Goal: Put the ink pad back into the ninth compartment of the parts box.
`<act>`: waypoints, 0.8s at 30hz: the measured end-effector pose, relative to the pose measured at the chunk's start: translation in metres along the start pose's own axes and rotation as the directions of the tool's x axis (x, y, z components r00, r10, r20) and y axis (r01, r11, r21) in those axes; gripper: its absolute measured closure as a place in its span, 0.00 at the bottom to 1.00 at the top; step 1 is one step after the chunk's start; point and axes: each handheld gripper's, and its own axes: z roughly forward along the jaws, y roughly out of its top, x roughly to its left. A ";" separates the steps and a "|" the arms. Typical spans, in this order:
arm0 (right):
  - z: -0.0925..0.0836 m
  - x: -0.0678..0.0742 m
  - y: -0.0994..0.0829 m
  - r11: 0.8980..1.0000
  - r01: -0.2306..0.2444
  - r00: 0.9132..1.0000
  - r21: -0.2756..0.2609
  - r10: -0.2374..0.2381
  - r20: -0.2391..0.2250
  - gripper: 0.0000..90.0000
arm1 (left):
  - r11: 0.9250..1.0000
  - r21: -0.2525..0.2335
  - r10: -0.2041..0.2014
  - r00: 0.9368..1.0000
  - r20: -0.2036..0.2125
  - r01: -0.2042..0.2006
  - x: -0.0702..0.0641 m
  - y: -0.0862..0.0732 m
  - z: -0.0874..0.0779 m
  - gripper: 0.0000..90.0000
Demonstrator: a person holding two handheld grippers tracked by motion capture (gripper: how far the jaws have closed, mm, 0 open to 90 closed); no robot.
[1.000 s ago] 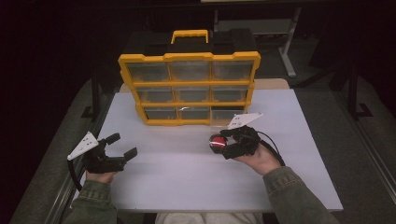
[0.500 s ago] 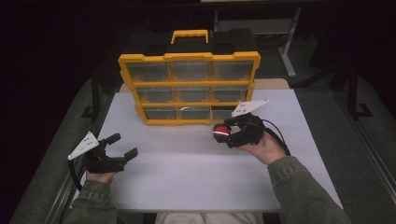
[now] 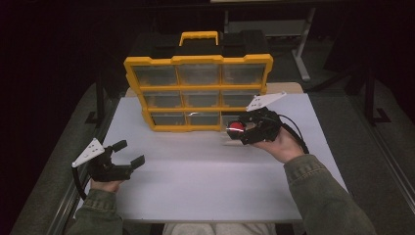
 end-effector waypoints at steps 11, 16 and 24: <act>0.000 -0.015 0.007 1.000 -0.023 0.999 0.003 0.023 0.034 0.32 | 1.000 -0.001 0.002 1.000 -0.003 -0.002 0.000 0.000 0.000 0.00; 0.003 -0.020 0.009 0.999 -0.038 0.998 0.012 0.037 0.044 0.32 | 1.000 0.002 0.005 1.000 -0.002 -0.005 0.000 0.000 0.001 0.00; 0.009 -0.031 0.008 0.997 -0.066 0.995 0.027 0.064 0.072 0.32 | 1.000 0.002 0.004 1.000 -0.003 -0.004 0.001 0.000 0.001 0.00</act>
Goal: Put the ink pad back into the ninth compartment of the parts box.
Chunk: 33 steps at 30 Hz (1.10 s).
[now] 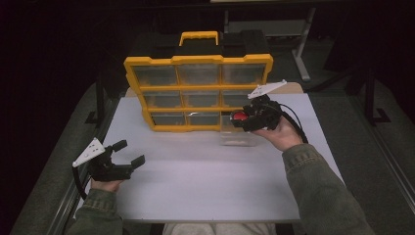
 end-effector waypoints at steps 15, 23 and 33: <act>0.020 -0.007 -0.003 0.998 -0.019 0.998 0.062 0.015 0.056 0.32 | 1.000 0.001 0.002 1.000 0.002 -0.002 0.000 0.000 0.000 0.00; 0.034 -0.008 -0.006 0.994 -0.026 0.998 0.105 0.020 0.064 0.32 | 1.000 0.003 0.003 1.000 0.001 -0.003 0.000 0.000 0.001 0.00; 0.041 -0.010 -0.014 0.990 -0.079 0.994 0.115 0.070 0.080 0.20 | 1.000 0.004 0.006 1.000 0.004 -0.006 -0.001 0.001 0.001 0.00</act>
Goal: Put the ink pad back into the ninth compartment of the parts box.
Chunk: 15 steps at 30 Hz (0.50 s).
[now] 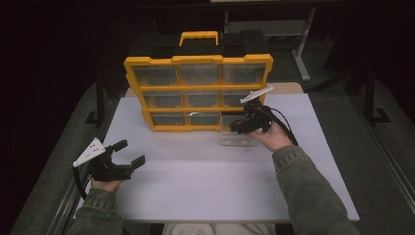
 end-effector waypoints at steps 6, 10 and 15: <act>-0.005 0.002 -0.003 1.000 0.008 1.000 -0.027 -0.008 -0.018 0.12 | 1.000 -0.001 -0.001 1.000 0.000 0.001 0.000 0.000 0.000 0.00; -0.009 0.005 -0.006 0.999 0.027 1.000 -0.022 -0.027 -0.003 0.01 | 1.000 0.000 0.000 1.000 0.001 0.000 -0.001 0.000 0.000 0.00; -0.015 0.007 -0.008 0.999 0.023 1.000 -0.039 -0.024 -0.012 0.00 | 1.000 -0.003 -0.002 1.000 0.000 0.002 -0.001 0.000 0.000 0.00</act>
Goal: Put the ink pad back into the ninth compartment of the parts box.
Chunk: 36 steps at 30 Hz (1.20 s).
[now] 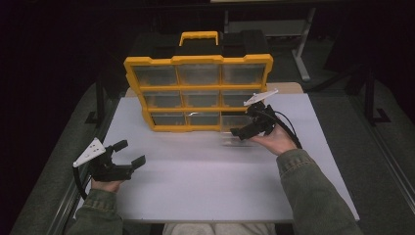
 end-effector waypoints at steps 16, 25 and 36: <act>-0.024 0.000 -0.013 0.996 -0.013 0.999 -0.084 0.010 -0.036 0.00 | 1.000 0.004 0.002 1.000 0.002 -0.002 -0.001 0.000 0.000 0.00; -0.031 -0.007 -0.023 0.993 -0.034 0.999 -0.113 0.030 -0.037 0.00 | 1.000 0.002 0.001 1.000 -0.002 -0.001 0.000 0.000 -0.001 0.00; -0.045 -0.011 -0.038 0.988 -0.046 0.998 -0.147 0.040 -0.040 0.00 | 1.000 0.003 -0.007 1.000 -0.004 0.007 0.000 -0.001 0.000 0.00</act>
